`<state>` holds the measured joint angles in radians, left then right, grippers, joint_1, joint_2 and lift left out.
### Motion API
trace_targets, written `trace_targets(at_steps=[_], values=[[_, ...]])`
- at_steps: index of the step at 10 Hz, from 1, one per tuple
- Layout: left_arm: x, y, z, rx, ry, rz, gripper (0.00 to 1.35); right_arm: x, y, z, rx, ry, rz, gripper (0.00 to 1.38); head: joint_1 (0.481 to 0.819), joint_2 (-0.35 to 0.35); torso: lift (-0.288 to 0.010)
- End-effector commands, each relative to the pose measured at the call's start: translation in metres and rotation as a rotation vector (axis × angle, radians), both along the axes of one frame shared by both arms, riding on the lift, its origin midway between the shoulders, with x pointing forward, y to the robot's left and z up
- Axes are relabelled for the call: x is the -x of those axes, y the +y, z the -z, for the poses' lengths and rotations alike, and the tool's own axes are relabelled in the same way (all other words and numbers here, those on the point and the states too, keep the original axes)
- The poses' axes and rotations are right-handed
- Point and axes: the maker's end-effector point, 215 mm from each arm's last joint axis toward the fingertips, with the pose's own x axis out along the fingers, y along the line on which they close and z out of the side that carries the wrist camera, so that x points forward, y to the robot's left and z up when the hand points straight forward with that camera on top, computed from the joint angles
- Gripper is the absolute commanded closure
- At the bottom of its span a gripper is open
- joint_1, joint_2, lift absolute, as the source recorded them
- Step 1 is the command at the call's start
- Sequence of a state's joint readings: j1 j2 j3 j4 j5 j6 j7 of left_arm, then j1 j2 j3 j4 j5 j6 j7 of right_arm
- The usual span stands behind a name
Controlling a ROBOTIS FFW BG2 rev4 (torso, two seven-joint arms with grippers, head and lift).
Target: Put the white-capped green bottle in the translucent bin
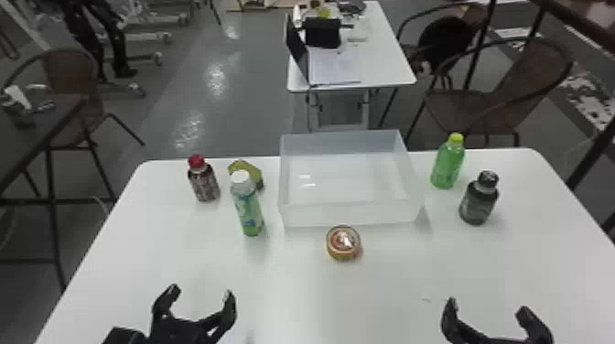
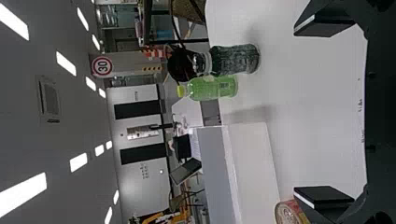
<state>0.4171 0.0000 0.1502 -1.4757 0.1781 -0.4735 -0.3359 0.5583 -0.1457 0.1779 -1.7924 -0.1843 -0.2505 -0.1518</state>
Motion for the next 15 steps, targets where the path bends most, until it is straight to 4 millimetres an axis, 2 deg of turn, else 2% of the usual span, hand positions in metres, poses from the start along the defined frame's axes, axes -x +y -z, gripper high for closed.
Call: trace_targets(at_steps=[1, 4, 7, 11, 13, 15], values=[[-0.002, -0.002, 0.001, 0.001, 0.005, 0.003, 0.10, 0.000, 0.000, -0.001, 0.003, -0.001, -0.001, 0.10, 0.695, 0.099, -0.055], [-0.026, -0.021, 0.014, -0.021, 0.040, 0.083, 0.10, -0.002, 0.000, -0.001, 0.002, -0.002, -0.001, 0.10, 0.695, 0.087, -0.055], [-0.066, -0.027, 0.027, -0.086, 0.072, 0.180, 0.10, -0.004, 0.000, 0.000, -0.004, -0.001, -0.001, 0.10, 0.695, 0.059, -0.055], [-0.129, -0.019, 0.033, -0.123, 0.112, 0.237, 0.09, -0.015, 0.006, -0.005, -0.010, -0.018, -0.009, 0.10, 0.695, 0.064, -0.055], [-0.153, -0.019, 0.041, -0.120, 0.153, 0.271, 0.09, -0.018, 0.009, -0.004, -0.019, -0.018, -0.017, 0.10, 0.695, 0.067, -0.055], [-0.167, -0.011, 0.045, -0.139, 0.188, 0.288, 0.08, -0.021, 0.013, -0.003, -0.026, -0.019, -0.024, 0.10, 0.695, 0.069, -0.055]])
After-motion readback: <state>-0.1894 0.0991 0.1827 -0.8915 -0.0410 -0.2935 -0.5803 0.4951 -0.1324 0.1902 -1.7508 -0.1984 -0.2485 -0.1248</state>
